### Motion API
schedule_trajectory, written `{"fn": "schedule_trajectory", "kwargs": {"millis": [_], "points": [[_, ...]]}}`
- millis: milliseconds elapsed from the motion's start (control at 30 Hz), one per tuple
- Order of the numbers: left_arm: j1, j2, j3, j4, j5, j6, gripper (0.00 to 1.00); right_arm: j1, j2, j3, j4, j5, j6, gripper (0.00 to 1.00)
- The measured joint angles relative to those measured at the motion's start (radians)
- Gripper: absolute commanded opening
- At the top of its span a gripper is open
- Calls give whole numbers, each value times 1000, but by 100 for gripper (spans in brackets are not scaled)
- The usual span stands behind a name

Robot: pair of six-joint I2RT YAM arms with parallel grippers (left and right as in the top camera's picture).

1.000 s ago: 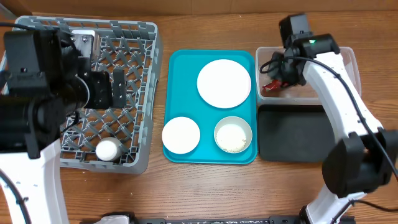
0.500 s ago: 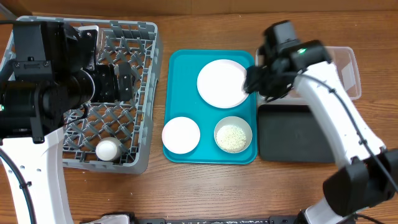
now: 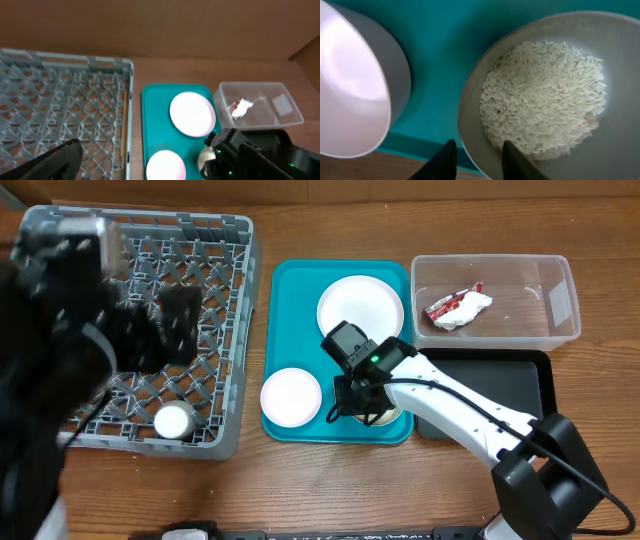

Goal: Sort waste into correct bins and load items into the dishwasher
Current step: 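Grasp the rim of the rice bowl with the right gripper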

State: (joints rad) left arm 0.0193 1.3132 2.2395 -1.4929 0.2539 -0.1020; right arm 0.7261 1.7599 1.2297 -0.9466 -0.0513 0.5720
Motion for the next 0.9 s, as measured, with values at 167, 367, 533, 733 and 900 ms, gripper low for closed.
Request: {"fn": "schedule_trajectory", "kwargs": {"millis": [167, 367, 533, 733, 900], "points": [[0, -51, 18, -1, -5, 0, 100, 0, 0, -5, 48, -14, 12, 30], [0, -4, 16, -2, -11, 0, 100, -1, 61, -8, 69, -32, 21, 22], [0, 11, 12, -4, -12, 0, 100, -17, 85, -12, 69, -49, 31, 8], [0, 12, 12, -3, -12, 0, 100, -21, 78, -5, 37, -45, 39, 4], [0, 12, 12, -4, -12, 0, 100, -21, 76, 22, -5, -34, 42, 4]]}}
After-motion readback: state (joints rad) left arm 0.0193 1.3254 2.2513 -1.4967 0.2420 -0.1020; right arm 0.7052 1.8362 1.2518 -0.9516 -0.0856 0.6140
